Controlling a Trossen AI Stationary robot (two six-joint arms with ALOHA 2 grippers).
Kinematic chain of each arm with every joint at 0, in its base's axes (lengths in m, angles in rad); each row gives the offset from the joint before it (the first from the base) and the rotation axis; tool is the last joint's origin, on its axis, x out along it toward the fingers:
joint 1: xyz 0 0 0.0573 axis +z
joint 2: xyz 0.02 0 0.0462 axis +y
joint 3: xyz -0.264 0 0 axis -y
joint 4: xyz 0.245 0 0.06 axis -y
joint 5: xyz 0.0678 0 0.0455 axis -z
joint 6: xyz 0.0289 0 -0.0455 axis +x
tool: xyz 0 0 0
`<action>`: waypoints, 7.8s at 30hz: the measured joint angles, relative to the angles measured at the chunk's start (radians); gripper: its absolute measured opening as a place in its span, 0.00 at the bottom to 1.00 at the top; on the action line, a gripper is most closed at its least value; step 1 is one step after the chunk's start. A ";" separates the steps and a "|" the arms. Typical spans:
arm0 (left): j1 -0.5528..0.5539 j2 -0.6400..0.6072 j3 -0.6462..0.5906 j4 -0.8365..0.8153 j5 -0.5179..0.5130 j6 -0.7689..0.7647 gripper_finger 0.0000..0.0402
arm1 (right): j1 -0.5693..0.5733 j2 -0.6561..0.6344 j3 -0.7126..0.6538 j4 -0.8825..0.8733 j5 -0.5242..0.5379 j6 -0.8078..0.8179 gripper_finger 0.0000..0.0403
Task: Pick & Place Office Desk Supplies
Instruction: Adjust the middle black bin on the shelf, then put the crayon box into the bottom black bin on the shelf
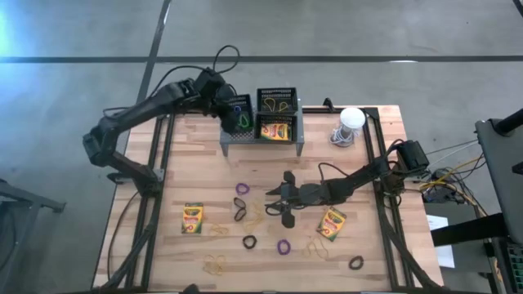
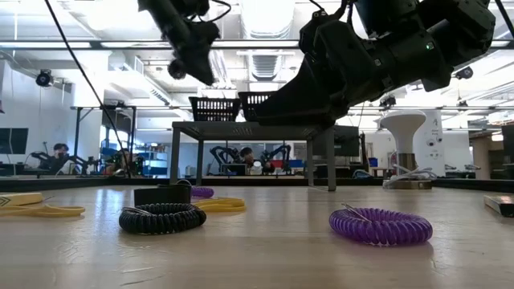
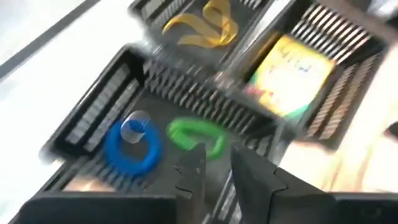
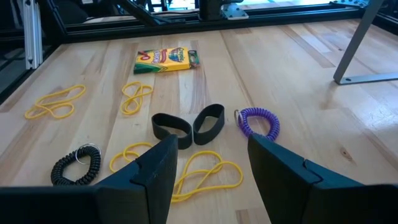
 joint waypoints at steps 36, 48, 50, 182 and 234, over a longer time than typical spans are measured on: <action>0.051 -0.001 -0.165 0.172 -0.287 -0.049 0.01 | -0.003 0.000 0.000 0.001 0.002 0.019 0.48; 0.051 -0.042 -0.113 0.191 -0.384 0.075 0.01 | -0.002 0.000 0.000 0.105 0.083 0.003 0.48; 0.048 -0.080 -0.112 0.204 -0.393 0.093 0.01 | -0.001 0.000 -0.002 0.178 0.139 -0.025 0.48; -0.850 0.685 -0.266 1.255 -0.084 -0.498 0.01 | 0.304 -0.216 -0.238 -0.467 0.024 1.220 0.48; -0.876 0.521 -0.253 0.868 -0.050 -0.396 0.01 | 0.296 -0.235 -0.245 -0.428 0.097 1.203 0.48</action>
